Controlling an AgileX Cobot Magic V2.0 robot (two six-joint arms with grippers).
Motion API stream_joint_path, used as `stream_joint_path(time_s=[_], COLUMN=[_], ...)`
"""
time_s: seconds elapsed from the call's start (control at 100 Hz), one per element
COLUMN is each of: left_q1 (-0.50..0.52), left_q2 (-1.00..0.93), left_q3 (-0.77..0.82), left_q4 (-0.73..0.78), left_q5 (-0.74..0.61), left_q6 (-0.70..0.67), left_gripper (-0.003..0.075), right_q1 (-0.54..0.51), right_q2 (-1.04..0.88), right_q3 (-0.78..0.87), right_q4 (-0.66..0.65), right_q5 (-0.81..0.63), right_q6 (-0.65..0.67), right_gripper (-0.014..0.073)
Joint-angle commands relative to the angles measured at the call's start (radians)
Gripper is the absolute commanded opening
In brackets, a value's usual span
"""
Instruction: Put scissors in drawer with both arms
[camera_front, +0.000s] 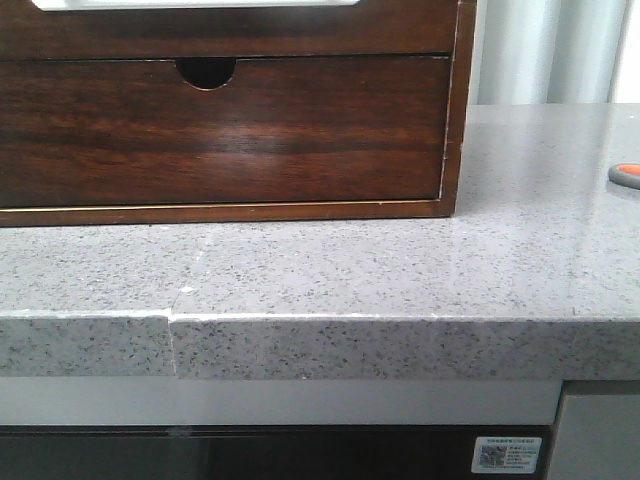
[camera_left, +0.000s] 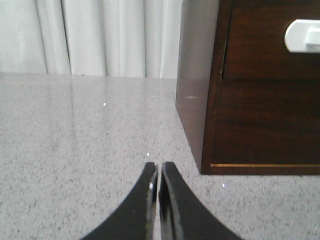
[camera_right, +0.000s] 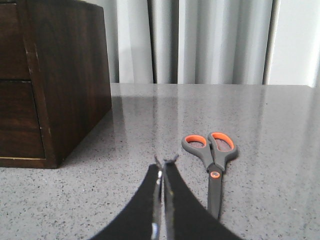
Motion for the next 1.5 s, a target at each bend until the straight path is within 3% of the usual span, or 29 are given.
stream_joint_path(time_s=[0.0,0.12,0.26,0.8,1.49], left_q1=[0.003,0.003,0.003,0.003,0.003], left_q2=[-0.031,-0.031,-0.021,0.369,0.422], left_q3=[0.033,-0.008,-0.107,-0.612,-0.626], left_q4=[-0.023,-0.024,-0.051,-0.064,-0.066], left_q5=[-0.129,-0.157,-0.09,0.337,0.338], left_q6=[-0.01,-0.01,-0.01,0.005,0.005], left_gripper=[-0.002,-0.002,-0.002,-0.002,-0.002], right_q1=[-0.009,-0.009,-0.009,-0.009,-0.009], right_q2=[-0.02,-0.02,-0.015,0.34,0.405], right_q3=[0.002,-0.051,-0.155,-0.592,-0.616], right_q4=[0.009,0.045,0.048,0.03,0.03], right_q5=[-0.084,-0.031,0.097,0.466,0.436], right_q6=[-0.001,-0.001,-0.001,-0.005,-0.005], right_gripper=[-0.0069,-0.0069,-0.0069,-0.0069,-0.0069])
